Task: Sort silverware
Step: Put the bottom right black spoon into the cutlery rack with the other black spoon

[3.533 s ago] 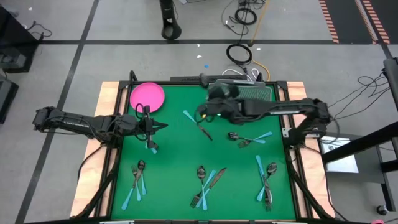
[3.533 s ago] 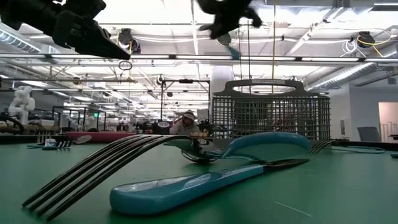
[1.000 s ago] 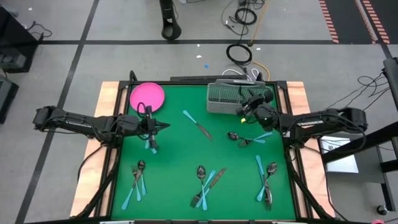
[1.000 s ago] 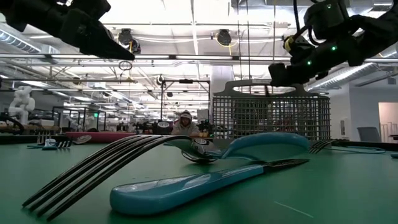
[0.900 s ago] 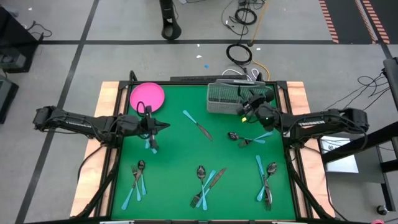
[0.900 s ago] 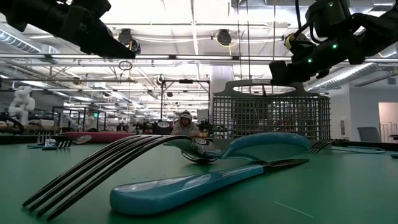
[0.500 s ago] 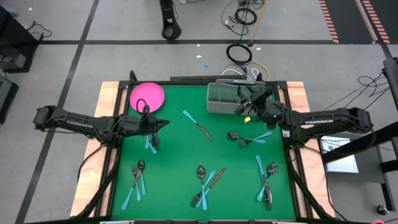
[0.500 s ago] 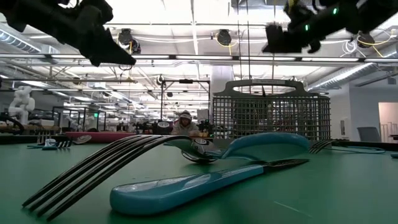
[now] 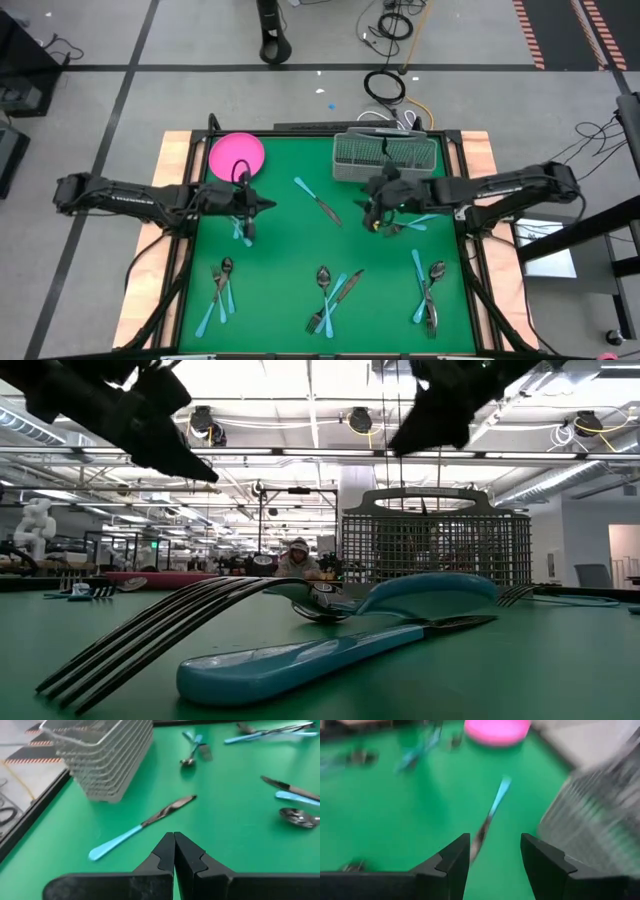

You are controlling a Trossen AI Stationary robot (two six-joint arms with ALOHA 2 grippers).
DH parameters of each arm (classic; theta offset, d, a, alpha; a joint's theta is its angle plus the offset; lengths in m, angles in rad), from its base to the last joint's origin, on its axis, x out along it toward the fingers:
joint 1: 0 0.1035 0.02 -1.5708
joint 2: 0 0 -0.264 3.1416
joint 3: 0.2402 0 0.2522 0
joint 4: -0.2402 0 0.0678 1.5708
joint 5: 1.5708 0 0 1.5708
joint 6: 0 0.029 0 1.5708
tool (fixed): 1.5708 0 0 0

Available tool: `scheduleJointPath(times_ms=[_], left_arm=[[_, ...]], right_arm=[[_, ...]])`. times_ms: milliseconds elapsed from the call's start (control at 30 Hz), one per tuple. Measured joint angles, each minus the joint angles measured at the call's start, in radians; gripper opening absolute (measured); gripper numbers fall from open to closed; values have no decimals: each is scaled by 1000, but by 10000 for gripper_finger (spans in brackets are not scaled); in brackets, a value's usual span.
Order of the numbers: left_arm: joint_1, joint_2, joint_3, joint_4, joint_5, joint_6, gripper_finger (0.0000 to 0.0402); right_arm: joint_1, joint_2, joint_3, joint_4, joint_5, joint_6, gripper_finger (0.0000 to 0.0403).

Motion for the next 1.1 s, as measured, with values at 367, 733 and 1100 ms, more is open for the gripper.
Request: scheduleJointPath(times_ms=[367, 733, 1100], left_arm=[[3, 18, -8, 14, -6, -52, 0], [4, 22, -8, 71, -16, 6, 0], [4, 22, -8, 71, -17, 10, 0]], right_arm=[[11, 43, 160, -531, -307, 277, 164], [193, 43, 163, -812, -479, 1009, 164], [454, 80, 163, -781, -428, 1462, 164]])
